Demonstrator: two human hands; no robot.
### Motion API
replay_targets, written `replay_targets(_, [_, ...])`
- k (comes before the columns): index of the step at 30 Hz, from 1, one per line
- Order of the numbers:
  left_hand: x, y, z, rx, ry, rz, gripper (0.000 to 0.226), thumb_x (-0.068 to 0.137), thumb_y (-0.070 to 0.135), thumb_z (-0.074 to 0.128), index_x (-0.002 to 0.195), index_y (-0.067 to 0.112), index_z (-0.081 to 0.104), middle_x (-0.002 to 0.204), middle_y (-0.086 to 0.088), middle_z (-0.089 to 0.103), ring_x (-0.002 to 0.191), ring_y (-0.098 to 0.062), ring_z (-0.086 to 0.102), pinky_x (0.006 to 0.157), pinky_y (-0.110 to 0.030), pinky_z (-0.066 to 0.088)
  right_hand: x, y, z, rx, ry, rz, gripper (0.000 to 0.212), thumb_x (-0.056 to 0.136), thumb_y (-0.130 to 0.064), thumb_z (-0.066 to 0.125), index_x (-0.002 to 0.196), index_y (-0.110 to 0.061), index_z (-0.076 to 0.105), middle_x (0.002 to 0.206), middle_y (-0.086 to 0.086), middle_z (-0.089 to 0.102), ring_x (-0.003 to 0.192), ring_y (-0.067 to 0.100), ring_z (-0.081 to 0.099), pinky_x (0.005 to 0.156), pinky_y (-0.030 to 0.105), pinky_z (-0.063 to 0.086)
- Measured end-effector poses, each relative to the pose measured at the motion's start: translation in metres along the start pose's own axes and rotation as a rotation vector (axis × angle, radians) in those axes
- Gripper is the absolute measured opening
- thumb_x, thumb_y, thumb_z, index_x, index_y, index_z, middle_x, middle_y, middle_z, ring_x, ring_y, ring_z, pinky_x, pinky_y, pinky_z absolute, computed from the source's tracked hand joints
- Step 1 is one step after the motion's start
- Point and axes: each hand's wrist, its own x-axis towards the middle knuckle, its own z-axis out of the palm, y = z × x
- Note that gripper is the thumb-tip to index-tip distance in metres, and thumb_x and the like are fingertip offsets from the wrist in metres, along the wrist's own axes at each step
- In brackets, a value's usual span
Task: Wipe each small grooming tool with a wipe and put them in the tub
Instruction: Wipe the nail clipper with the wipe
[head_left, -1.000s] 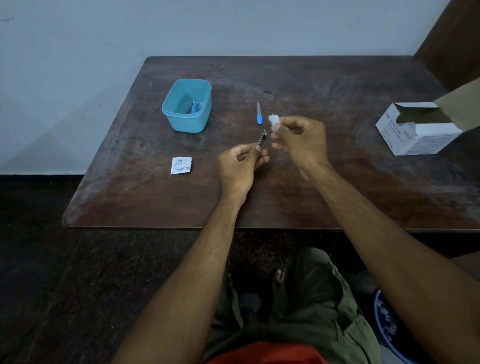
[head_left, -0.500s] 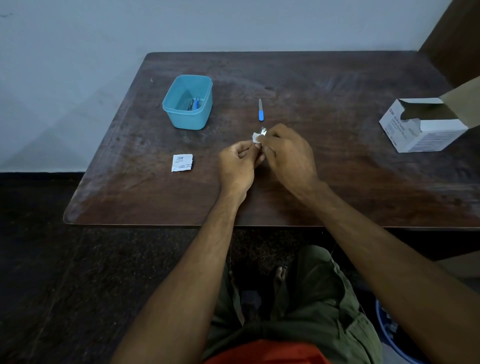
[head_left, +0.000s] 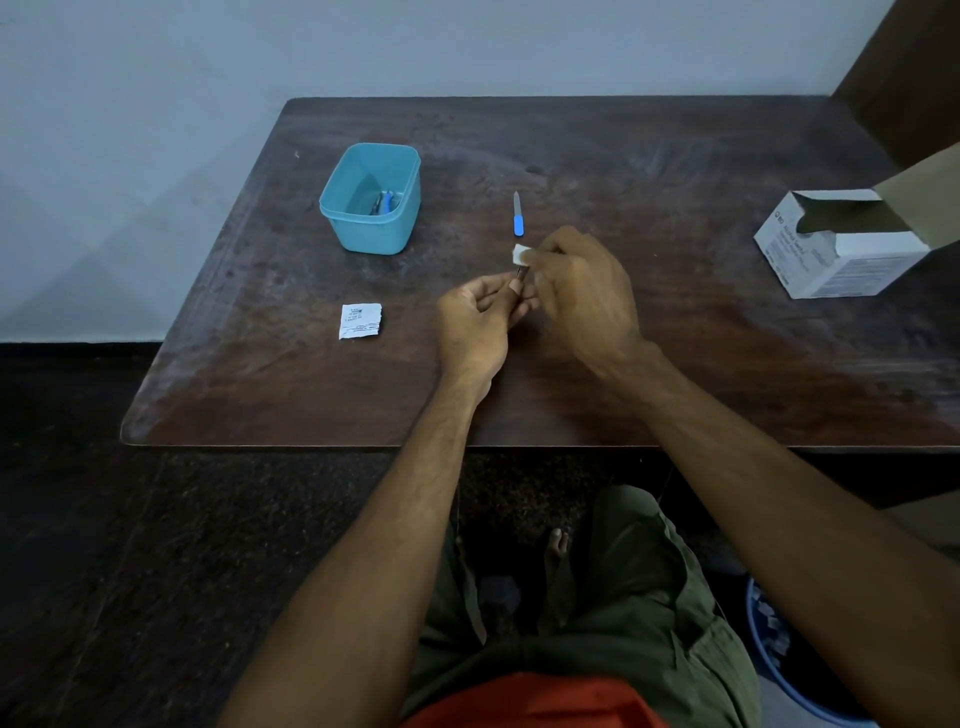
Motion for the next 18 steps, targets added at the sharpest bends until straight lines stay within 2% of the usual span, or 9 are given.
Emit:
replay_targets(3, [-0.001,-0.001,0.000,-0.008,0.001,0.012,0.014,0.093,0.004,0.059,0.103,0.004,0.068,0.084,-0.004,0.074,0.078,-0.010,0.072,0.068,-0.014,0.054,0.007,0.002,-0.003,-0.032,-0.018,-0.006,0.023,0.088,-0.007,0.059,0.108,-0.005,0.070,0.101,0.014,0.063,0.092,0.034,0.057,0.069,0.041,0.051])
replay_targets(5, [0.000,-0.001,-0.001,-0.013,0.016,0.015,0.013,0.092,0.002,0.059,0.100,0.005,0.069,0.082,-0.001,0.074,0.078,-0.008,0.071,0.069,-0.015,0.054,0.003,-0.002,0.000,-0.077,-0.073,-0.062,0.020,0.087,-0.003,0.057,0.101,-0.004,0.070,0.099,0.015,0.062,0.090,0.034,0.056,0.069,0.042,0.051])
replay_targets(7, [0.001,-0.002,-0.001,0.002,0.026,0.034,0.012,0.092,0.001,0.060,0.096,0.006,0.069,0.079,-0.001,0.073,0.075,-0.007,0.070,0.070,-0.017,0.054,-0.005,-0.004,0.005,-0.100,-0.056,-0.097,0.009,0.090,-0.011,0.061,0.093,-0.009,0.069,0.091,0.008,0.062,0.083,0.029,0.057,0.058,0.037,0.052])
replay_targets(9, [0.000,-0.003,0.001,0.040,0.032,0.058,0.011,0.091,0.000,0.060,0.094,0.006,0.069,0.079,-0.002,0.072,0.075,-0.007,0.070,0.070,-0.017,0.055,-0.005,-0.002,0.005,-0.087,-0.003,-0.089,0.008,0.090,-0.018,0.065,0.091,-0.010,0.067,0.086,0.005,0.061,0.077,0.027,0.058,0.052,0.033,0.050])
replay_targets(14, [0.001,-0.011,0.005,0.102,0.089,0.112,0.011,0.092,0.003,0.060,0.096,0.008,0.070,0.086,-0.005,0.074,0.083,-0.015,0.073,0.076,-0.022,0.057,0.007,0.003,-0.005,-0.145,-0.028,-0.036,0.023,0.091,-0.019,0.060,0.109,-0.010,0.069,0.098,0.010,0.061,0.088,0.031,0.057,0.060,0.037,0.047])
replay_targets(16, [0.003,-0.013,0.004,0.202,0.137,0.151,0.011,0.090,0.007,0.063,0.098,0.007,0.071,0.088,-0.003,0.075,0.083,-0.012,0.072,0.076,-0.026,0.058,0.004,-0.002,-0.003,-0.149,-0.029,-0.062,0.018,0.088,-0.015,0.062,0.104,-0.008,0.070,0.095,0.011,0.062,0.086,0.031,0.058,0.060,0.037,0.049])
replay_targets(18, [0.004,-0.014,0.003,0.307,0.181,0.205,0.012,0.089,0.009,0.065,0.099,0.007,0.072,0.088,-0.001,0.074,0.082,-0.011,0.072,0.077,-0.031,0.059,-0.001,-0.005,0.000,-0.169,-0.108,-0.084,0.017,0.090,-0.009,0.057,0.102,-0.007,0.068,0.098,0.012,0.061,0.090,0.030,0.057,0.065,0.036,0.045])
